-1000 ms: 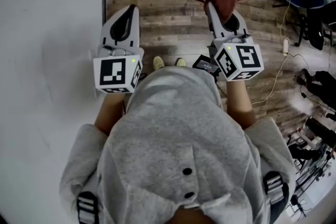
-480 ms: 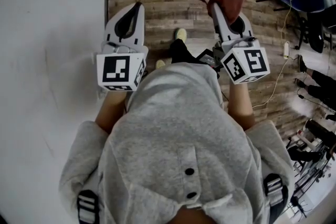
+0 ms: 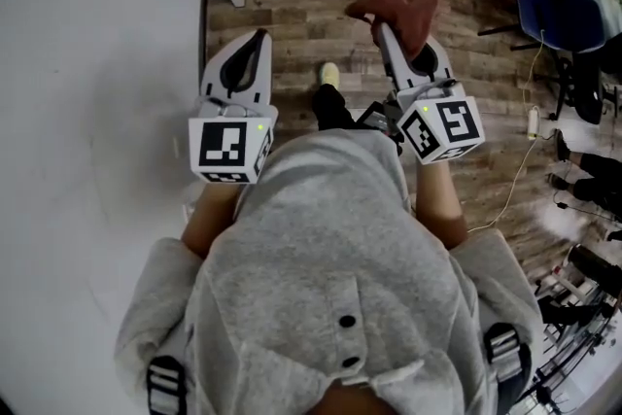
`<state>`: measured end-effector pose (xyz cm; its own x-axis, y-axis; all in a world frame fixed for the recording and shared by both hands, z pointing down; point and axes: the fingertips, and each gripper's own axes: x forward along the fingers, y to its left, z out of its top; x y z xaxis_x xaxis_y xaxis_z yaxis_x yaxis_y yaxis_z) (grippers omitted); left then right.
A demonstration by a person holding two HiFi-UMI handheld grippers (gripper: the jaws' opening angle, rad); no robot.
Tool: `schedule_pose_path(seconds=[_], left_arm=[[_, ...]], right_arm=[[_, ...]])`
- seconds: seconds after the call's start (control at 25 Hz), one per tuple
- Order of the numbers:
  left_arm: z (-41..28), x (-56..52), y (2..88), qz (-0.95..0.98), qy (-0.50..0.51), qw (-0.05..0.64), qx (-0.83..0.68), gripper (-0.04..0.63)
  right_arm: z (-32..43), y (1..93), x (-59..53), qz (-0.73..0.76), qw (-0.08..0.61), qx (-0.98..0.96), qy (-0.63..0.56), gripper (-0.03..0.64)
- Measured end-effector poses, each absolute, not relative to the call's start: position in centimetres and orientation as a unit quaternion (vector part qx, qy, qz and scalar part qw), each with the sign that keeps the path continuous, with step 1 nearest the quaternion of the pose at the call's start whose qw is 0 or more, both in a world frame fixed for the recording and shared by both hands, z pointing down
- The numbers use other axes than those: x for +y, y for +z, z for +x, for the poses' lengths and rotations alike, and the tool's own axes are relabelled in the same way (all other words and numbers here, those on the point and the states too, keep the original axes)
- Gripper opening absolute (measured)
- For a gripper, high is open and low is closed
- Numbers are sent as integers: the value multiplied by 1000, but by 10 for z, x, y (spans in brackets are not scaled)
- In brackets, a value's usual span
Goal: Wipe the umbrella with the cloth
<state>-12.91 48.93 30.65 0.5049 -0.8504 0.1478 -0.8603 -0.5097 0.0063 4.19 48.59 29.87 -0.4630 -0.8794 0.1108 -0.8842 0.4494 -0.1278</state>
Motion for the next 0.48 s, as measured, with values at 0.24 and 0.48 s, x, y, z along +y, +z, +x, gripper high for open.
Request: schedule_pose_path(seconds=[0.24,0.48], left_arm=[[-96,411,299,863,68,46,-498,15],[-74,345,301,861,70,41,-502,15]], right_arm=[[75,298,406,518,33,-850,90,81],[95,297,336,510,33,-856,86,81]])
